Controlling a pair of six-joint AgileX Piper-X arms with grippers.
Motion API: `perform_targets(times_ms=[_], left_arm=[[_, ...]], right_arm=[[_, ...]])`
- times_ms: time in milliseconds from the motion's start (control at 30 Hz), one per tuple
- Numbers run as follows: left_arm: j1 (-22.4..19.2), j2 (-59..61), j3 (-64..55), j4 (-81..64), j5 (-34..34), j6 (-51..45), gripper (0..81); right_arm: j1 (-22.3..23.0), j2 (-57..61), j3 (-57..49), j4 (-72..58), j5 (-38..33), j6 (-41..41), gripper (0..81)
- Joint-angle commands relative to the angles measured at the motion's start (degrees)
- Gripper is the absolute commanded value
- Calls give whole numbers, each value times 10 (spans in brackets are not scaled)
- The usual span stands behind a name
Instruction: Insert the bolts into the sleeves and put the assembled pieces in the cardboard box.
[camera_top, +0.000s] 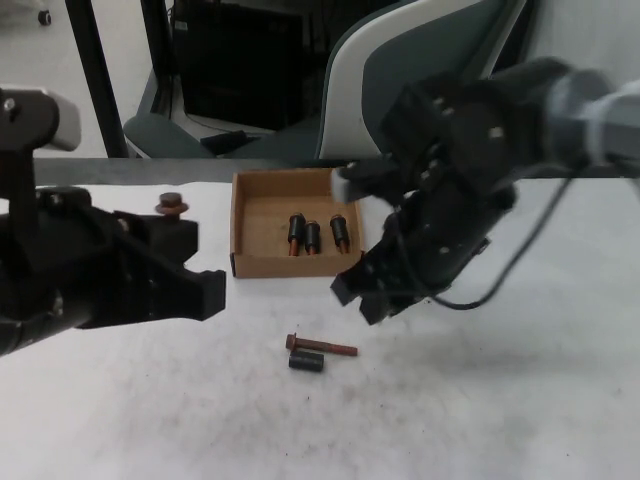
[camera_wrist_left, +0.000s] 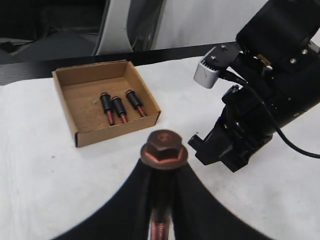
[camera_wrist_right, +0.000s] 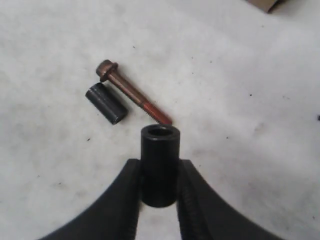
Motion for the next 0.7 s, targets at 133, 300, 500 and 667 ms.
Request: perform_targets(times_ms=[133, 300, 500, 667], left_arm=[[-2, -6, 0, -13, 15, 23, 8], [-2, -6, 0, -41, 15, 32, 8], [-2, -6, 0, -103, 45, 39, 8], [-2, -6, 5, -141, 86, 81, 8]], right_arm=[[5, -195, 154, -128, -29, 68, 3], [25, -319, 269, -260, -42, 100, 3], [73, -435, 405, -436, -43, 178, 3], [125, -480, 523, -633, -43, 268, 3]])
